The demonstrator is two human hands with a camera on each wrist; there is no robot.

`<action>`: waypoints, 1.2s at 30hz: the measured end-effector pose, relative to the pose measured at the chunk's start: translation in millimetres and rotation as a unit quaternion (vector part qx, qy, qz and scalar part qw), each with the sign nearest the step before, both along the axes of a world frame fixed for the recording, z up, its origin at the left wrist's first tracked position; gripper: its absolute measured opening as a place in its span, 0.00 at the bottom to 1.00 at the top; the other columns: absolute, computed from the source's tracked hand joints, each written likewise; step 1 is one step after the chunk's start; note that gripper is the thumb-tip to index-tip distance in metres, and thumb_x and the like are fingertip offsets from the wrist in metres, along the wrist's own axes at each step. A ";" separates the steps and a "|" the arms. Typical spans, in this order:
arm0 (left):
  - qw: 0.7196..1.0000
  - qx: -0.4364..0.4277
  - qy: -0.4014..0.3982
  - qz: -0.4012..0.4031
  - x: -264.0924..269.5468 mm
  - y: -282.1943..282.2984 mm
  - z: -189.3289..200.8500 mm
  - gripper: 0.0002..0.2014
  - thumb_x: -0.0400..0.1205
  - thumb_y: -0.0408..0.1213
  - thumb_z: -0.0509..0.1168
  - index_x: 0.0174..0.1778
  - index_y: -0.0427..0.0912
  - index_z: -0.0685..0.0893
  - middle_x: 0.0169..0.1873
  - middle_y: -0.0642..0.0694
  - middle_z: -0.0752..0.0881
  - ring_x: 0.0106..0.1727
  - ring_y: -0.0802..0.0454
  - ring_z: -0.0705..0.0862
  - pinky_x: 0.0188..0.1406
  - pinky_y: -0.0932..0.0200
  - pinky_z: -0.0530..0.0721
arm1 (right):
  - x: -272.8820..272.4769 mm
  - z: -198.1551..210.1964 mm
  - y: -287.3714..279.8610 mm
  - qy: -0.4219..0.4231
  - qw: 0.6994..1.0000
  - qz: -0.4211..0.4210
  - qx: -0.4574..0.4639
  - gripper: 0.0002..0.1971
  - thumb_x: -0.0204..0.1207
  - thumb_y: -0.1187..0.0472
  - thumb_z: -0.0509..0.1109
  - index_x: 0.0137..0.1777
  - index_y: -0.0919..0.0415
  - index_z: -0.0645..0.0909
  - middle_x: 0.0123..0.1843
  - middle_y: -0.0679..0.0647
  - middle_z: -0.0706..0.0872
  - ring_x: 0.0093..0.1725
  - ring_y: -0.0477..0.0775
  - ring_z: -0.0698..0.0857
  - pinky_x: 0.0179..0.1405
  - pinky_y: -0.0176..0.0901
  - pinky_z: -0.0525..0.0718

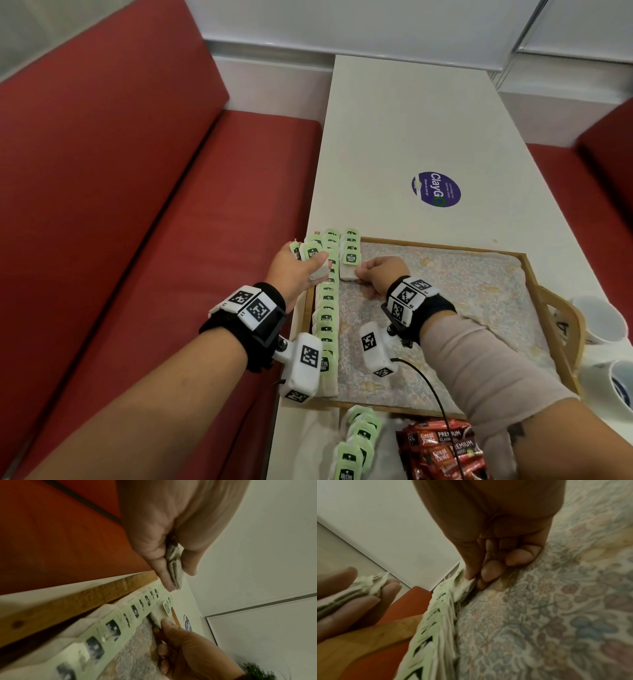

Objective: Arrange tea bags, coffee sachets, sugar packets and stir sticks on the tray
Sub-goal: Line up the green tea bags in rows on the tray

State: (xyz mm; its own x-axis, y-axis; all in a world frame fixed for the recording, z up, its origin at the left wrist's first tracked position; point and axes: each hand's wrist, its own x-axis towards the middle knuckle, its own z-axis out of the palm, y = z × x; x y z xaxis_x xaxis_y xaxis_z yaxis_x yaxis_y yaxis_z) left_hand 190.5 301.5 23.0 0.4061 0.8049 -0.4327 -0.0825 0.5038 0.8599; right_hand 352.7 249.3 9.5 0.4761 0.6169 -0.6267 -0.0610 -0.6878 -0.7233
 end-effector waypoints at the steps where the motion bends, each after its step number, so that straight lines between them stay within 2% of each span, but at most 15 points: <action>1: 1.000 0.000 -0.001 0.000 -0.1 0.1 0.1 0.18 0.81 0.26 0.66 0.67 0.30 0.74 0.52 0.38 0.86 0.42 0.53 0.89 0.36 0.61 0.89 | 0.1 -2.0 1.8 -0.017 1.000 0.017 -0.010 0.08 0.76 0.69 0.71 0.37 0.63 0.79 0.35 0.60 0.83 0.22 0.50 0.77 0.23 0.37 0.79; 3: 1.000 -0.001 0.001 0.001 -0.1 0.1 0.2 0.18 0.81 0.26 0.66 0.67 0.30 0.74 0.51 0.39 0.86 0.44 0.52 0.89 0.36 0.61 0.89 | 0.7 -5.3 4.5 -0.047 0.998 0.043 -0.025 0.07 0.75 0.67 0.74 0.37 0.61 0.80 0.38 0.59 0.85 0.27 0.51 0.78 0.31 0.43 0.80; 6: 1.000 -0.002 0.006 0.003 0.2 0.3 1.0 0.19 0.81 0.26 0.66 0.67 0.30 0.73 0.51 0.39 0.86 0.42 0.53 0.89 0.36 0.61 0.89 | 1.2 -9.4 6.0 -0.066 0.997 0.040 -0.023 0.08 0.72 0.65 0.75 0.34 0.59 0.80 0.39 0.61 0.87 0.26 0.53 0.78 0.34 0.46 0.82; 8: 1.000 -0.004 0.006 0.000 0.5 0.7 1.6 0.19 0.80 0.26 0.66 0.67 0.30 0.73 0.52 0.38 0.86 0.41 0.54 0.89 0.37 0.60 0.89 | 1.3 -12.0 7.6 -0.093 0.994 0.050 -0.029 0.08 0.70 0.63 0.77 0.34 0.58 0.80 0.42 0.62 0.89 0.30 0.55 0.80 0.43 0.52 0.85; 10: 1.000 -0.009 0.005 -0.005 0.7 0.9 3.4 0.18 0.81 0.25 0.66 0.67 0.30 0.73 0.53 0.36 0.85 0.43 0.51 0.88 0.38 0.60 0.90 | 1.1 -12.5 8.7 -0.112 0.991 0.063 -0.038 0.08 0.67 0.62 0.77 0.35 0.58 0.79 0.42 0.62 0.89 0.35 0.58 0.82 0.45 0.54 0.85; 13: 1.000 -0.019 0.001 -0.020 0.8 0.6 7.3 0.14 0.81 0.21 0.60 0.62 0.33 0.73 0.56 0.34 0.84 0.47 0.47 0.87 0.39 0.58 0.90 | 0.5 -5.1 9.0 -0.130 0.989 0.062 -0.044 0.07 0.65 0.64 0.71 0.41 0.61 0.77 0.38 0.62 0.85 0.37 0.60 0.81 0.39 0.51 0.80; 15: 0.999 -0.026 -0.004 -0.026 0.7 0.8 9.2 0.15 0.81 0.18 0.56 0.62 0.33 0.73 0.59 0.32 0.82 0.50 0.44 0.86 0.38 0.57 0.90 | -0.3 1.5 8.1 -0.127 0.990 0.058 -0.033 0.08 0.66 0.62 0.69 0.43 0.62 0.75 0.38 0.59 0.82 0.38 0.59 0.81 0.38 0.48 0.78; 18: 0.999 -0.019 0.002 -0.036 0.7 1.4 7.1 0.19 0.81 0.15 0.54 0.68 0.29 0.70 0.62 0.30 0.80 0.50 0.43 0.86 0.35 0.59 0.90 | -5.1 9.9 6.9 -0.128 0.990 0.057 0.020 0.07 0.68 0.61 0.70 0.39 0.61 0.73 0.37 0.56 0.80 0.36 0.57 0.79 0.39 0.47 0.77; 20: 0.999 -0.007 0.011 -0.040 1.3 1.1 4.7 0.21 0.80 0.15 0.56 0.69 0.28 0.69 0.63 0.29 0.79 0.52 0.43 0.85 0.36 0.60 0.90 | -10.8 16.8 4.8 -0.103 0.990 0.054 0.082 0.06 0.69 0.65 0.70 0.35 0.61 0.75 0.35 0.56 0.80 0.31 0.55 0.77 0.35 0.44 0.77; 22: 0.999 0.004 0.020 -0.034 1.6 1.0 3.7 0.20 0.80 0.16 0.59 0.68 0.28 0.69 0.62 0.28 0.80 0.52 0.41 0.85 0.38 0.57 0.90 | -15.7 25.3 2.1 -0.064 0.988 0.068 0.123 0.08 0.71 0.67 0.69 0.32 0.61 0.77 0.33 0.55 0.81 0.25 0.51 0.75 0.25 0.36 0.74; 24: 0.999 0.013 0.024 -0.029 1.6 1.5 4.0 0.16 0.80 0.17 0.61 0.63 0.31 0.71 0.56 0.29 0.81 0.51 0.41 0.85 0.41 0.55 0.89 | -20.3 36.0 -0.5 -0.027 0.985 0.090 0.145 0.10 0.75 0.66 0.69 0.32 0.62 0.78 0.31 0.56 0.81 0.19 0.44 0.75 0.17 0.30 0.70; 27: 0.999 0.027 0.019 -0.022 1.8 1.6 5.8 0.13 0.79 0.17 0.63 0.51 0.37 0.72 0.45 0.36 0.82 0.43 0.46 0.85 0.39 0.58 0.89 | -23.9 45.2 -3.1 0.017 0.980 0.113 0.164 0.11 0.75 0.68 0.70 0.32 0.63 0.77 0.30 0.57 0.80 0.15 0.40 0.75 0.14 0.27 0.68; 30: 0.999 0.037 0.023 -0.013 1.8 1.2 6.2 0.19 0.76 0.17 0.67 0.59 0.33 0.71 0.51 0.31 0.82 0.44 0.44 0.86 0.39 0.58 0.90 | -22.7 42.1 -3.8 0.027 0.977 0.137 0.163 0.10 0.72 0.69 0.74 0.35 0.62 0.76 0.30 0.54 0.82 0.16 0.42 0.77 0.14 0.28 0.68; 33: 0.999 0.043 0.032 -0.006 2.4 0.4 6.2 0.24 0.75 0.18 0.69 0.65 0.30 0.70 0.58 0.27 0.82 0.50 0.40 0.86 0.43 0.55 0.90 | -21.1 39.3 -5.0 0.026 0.976 0.143 0.161 0.10 0.71 0.70 0.75 0.35 0.62 0.76 0.25 0.49 0.83 0.17 0.42 0.79 0.15 0.27 0.70; 36: 0.999 0.036 0.015 0.005 4.3 -0.6 8.6 0.19 0.79 0.23 0.68 0.64 0.30 0.71 0.56 0.29 0.84 0.48 0.42 0.87 0.40 0.56 0.90 | -19.4 37.8 -6.3 0.039 0.975 0.136 0.169 0.09 0.73 0.72 0.74 0.35 0.63 0.78 0.20 0.46 0.83 0.17 0.40 0.80 0.15 0.25 0.71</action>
